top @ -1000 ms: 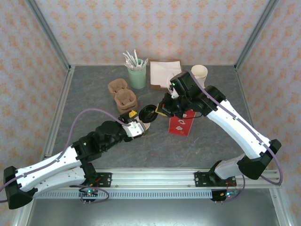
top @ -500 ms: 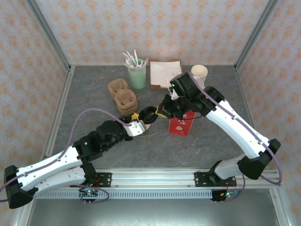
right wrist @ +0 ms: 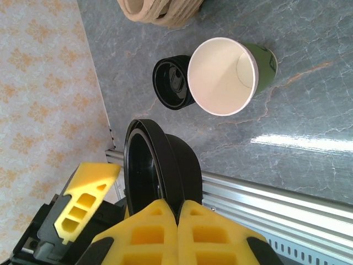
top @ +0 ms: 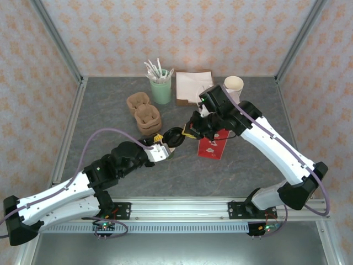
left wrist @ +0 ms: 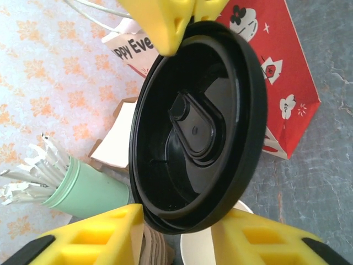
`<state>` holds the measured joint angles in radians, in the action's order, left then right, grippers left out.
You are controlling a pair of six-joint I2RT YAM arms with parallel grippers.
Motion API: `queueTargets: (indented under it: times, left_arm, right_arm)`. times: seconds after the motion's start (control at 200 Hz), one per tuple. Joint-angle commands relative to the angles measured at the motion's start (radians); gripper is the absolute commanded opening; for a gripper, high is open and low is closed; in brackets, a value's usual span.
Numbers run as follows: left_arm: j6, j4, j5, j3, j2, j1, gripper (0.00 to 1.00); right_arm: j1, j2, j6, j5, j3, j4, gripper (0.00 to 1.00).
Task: Pack the takeout coffee
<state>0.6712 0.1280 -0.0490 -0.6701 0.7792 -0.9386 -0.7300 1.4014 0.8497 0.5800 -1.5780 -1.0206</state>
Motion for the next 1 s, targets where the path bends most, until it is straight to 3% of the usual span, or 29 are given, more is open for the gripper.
queueTargets:
  times: [0.0, 0.38, 0.5, 0.671, 0.996]
  left_arm:
    - [-0.001, 0.008, 0.057, -0.050, -0.008, -0.017, 0.33]
    - [0.000, 0.005, 0.081, -0.054, -0.011, -0.018, 0.30]
    - [-0.004, 0.016, 0.083, -0.060, -0.006, -0.018, 0.17]
    - [-0.024, 0.028, 0.069, -0.062, -0.008, -0.018, 0.14]
    - [-0.260, 0.090, 0.003, -0.083, -0.015, -0.017, 0.11]
  right_arm:
    - [-0.002, 0.025, 0.009, 0.041, 0.010, 0.020, 0.00]
    - [0.000, 0.058, 0.000, 0.070, 0.006, 0.024, 0.00]
    - [0.000, 0.065, -0.006, 0.075, 0.006, 0.021, 0.00]
    - [0.001, 0.065, -0.017, 0.059, -0.002, 0.018, 0.00]
    - [0.002, -0.001, -0.053, -0.110, -0.024, 0.068, 0.32]
